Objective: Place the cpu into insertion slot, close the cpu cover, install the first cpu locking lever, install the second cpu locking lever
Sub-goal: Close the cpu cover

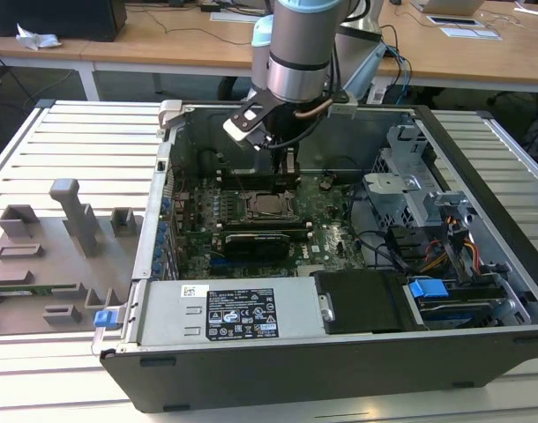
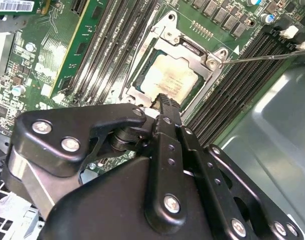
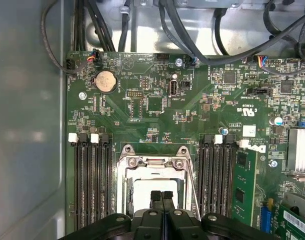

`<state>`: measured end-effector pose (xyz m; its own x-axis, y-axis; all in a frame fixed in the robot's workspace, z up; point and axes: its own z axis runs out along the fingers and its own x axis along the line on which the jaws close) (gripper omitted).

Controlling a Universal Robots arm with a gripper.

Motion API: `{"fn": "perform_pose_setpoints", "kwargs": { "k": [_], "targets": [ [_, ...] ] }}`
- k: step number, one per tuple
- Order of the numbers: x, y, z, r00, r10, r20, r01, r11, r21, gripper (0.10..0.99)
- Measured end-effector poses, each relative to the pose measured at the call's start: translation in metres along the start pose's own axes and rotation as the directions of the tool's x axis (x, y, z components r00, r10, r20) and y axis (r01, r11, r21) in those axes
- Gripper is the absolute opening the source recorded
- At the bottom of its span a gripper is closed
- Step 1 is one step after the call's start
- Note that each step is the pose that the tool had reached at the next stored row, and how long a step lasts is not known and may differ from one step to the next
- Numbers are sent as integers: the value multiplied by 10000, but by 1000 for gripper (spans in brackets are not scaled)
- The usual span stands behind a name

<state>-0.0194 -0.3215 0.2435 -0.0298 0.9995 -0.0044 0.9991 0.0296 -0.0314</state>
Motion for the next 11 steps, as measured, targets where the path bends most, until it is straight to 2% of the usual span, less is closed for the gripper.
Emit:
{"fn": "perform_pose_setpoints", "kwargs": {
  "k": [9,11],
  "targets": [
    [-1,-5,-154,10000,-12,1,12,10000,0,106],
    [0,-5,-168,10000,-15,-2,15,10000,-1,106]
  ]
}}
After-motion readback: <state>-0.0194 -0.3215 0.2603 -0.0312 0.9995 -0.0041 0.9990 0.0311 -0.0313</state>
